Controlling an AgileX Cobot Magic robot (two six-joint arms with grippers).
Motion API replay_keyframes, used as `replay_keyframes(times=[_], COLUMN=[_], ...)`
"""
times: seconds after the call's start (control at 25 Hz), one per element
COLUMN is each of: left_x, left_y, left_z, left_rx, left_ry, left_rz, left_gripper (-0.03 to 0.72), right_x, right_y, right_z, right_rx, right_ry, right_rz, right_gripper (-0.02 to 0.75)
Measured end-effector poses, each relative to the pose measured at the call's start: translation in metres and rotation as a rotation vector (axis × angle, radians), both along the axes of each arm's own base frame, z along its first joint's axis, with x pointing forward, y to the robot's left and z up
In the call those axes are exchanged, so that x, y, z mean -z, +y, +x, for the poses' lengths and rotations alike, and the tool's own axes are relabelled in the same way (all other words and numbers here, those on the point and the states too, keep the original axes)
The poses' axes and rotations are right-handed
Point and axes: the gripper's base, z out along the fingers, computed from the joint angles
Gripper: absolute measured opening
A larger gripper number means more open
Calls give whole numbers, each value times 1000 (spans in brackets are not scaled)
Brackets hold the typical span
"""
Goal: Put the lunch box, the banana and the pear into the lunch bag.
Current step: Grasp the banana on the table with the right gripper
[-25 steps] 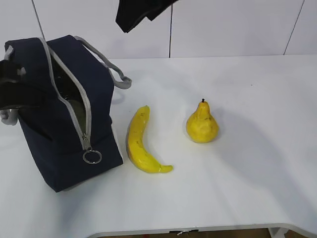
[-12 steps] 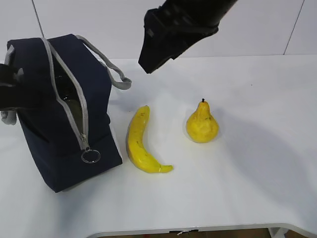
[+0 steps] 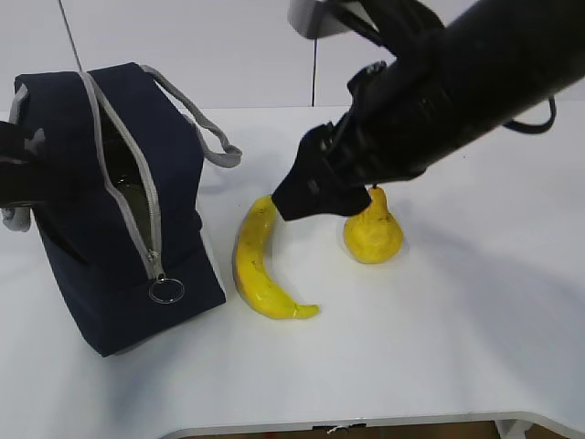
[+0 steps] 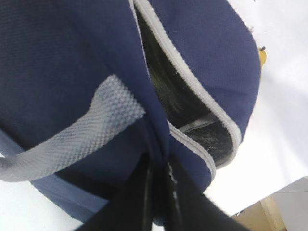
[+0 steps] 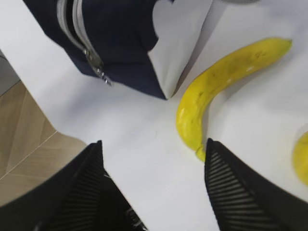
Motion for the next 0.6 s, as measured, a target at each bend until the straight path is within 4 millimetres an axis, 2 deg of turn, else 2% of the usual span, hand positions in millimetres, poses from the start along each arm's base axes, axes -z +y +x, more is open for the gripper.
replay_keyframes(times=[0.28, 0.44, 0.6], left_x=[0, 0, 1], left_y=[-1, -1, -1], left_z=[-2, -2, -2], left_rx=[12, 14, 16], left_ry=[13, 15, 18], left_rz=[-1, -1, -1], left_gripper=[-14, -14, -14], right_x=[45, 50, 53], right_y=[-2, -1, 1], right_z=[-14, -12, -1], right_rx=[-25, -19, 30], right_ry=[44, -14, -80], right_rz=[52, 91, 108], right_gripper=[531, 531, 531])
